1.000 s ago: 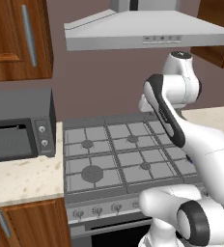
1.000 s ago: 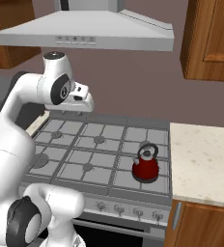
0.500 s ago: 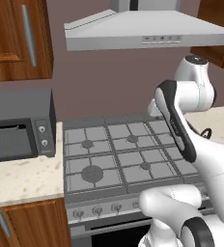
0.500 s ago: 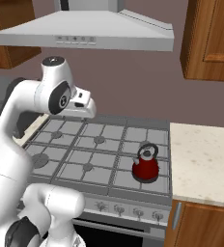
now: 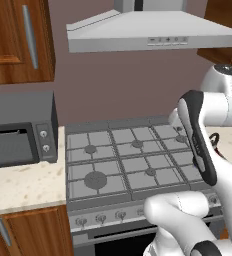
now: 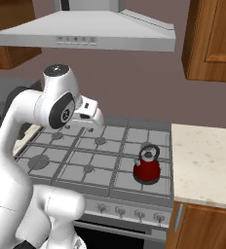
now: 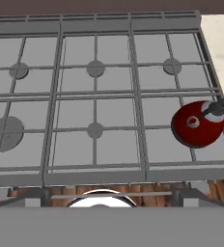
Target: The kettle is done boiling. Turn off the stove, then wait for 300 timesteps before moving the kettle to the dining table.
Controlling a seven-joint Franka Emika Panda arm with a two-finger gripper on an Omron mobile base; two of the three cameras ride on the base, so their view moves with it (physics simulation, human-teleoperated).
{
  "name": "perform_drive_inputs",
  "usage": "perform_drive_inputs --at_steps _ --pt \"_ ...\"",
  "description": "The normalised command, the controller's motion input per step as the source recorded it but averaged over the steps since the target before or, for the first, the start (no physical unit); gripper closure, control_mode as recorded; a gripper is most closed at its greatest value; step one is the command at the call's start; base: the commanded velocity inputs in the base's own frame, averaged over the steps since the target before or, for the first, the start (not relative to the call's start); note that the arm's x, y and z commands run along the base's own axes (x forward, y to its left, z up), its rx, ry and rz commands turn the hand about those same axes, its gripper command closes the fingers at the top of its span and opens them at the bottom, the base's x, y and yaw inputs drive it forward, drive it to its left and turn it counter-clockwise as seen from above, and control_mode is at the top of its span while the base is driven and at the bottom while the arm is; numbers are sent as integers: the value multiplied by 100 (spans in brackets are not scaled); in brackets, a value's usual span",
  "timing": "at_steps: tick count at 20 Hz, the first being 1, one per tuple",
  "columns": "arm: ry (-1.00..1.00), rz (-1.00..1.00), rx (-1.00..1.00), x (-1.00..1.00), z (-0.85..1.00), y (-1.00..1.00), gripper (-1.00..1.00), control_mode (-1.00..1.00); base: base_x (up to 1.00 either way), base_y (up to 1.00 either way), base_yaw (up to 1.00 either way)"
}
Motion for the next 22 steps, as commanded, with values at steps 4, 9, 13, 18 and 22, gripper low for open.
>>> perform_drive_inputs --at_steps 4,9,13,18,22 --pt "-10 -3 0 -51 0 -45 -100 -100 0 0 0" --pt "-9 0 0 -40 -4 -45 -100 -100 0 0 0" --pt "-7 0 0 -27 -17 -43 -100 -100 0 0 0" --pt "-8 0 0 -21 -21 -44 -100 -100 0 0 0" --pt "-10 2 0 -11 -26 -47 -100 -100 0 0 0"
